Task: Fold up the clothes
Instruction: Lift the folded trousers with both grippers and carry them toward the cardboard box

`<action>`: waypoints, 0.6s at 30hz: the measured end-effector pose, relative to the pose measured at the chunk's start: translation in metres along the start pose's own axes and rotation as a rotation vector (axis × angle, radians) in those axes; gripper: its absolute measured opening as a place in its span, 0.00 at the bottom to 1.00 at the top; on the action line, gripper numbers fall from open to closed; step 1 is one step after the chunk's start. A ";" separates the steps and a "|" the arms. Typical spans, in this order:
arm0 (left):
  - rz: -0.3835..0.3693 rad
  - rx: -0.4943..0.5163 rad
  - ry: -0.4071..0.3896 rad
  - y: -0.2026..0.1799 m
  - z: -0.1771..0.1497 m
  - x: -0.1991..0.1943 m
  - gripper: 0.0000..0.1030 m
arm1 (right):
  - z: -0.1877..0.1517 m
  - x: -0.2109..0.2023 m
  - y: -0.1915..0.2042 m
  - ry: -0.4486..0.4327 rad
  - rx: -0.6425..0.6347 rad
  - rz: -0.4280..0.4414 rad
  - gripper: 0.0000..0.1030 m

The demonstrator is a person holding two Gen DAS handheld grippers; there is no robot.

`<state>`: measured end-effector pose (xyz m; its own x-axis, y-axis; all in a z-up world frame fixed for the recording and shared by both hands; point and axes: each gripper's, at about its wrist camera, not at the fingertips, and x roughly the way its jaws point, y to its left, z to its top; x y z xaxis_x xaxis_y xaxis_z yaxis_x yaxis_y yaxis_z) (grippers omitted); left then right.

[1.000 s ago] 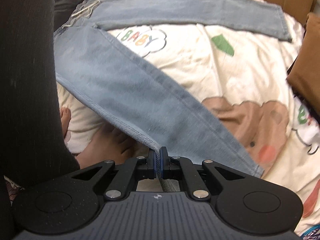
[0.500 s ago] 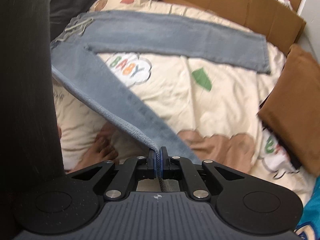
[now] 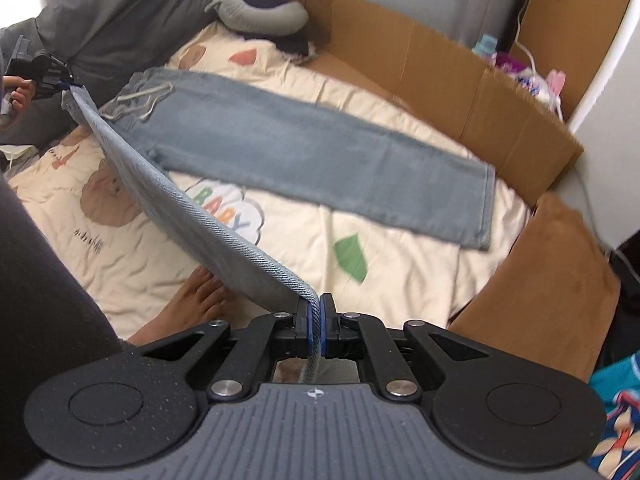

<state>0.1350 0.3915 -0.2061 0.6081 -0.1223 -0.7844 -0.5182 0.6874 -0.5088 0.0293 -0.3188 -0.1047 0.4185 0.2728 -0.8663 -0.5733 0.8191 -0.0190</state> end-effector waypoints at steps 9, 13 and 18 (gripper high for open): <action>0.051 0.044 0.003 -0.035 0.012 0.019 0.07 | 0.018 0.013 -0.026 -0.067 0.037 -0.012 0.00; 0.069 0.029 -0.021 -0.044 0.011 0.022 0.07 | 0.019 0.024 -0.039 -0.091 0.074 -0.009 0.01; 0.100 0.023 -0.034 -0.054 0.010 0.027 0.07 | 0.023 0.037 -0.058 -0.123 0.103 0.007 0.00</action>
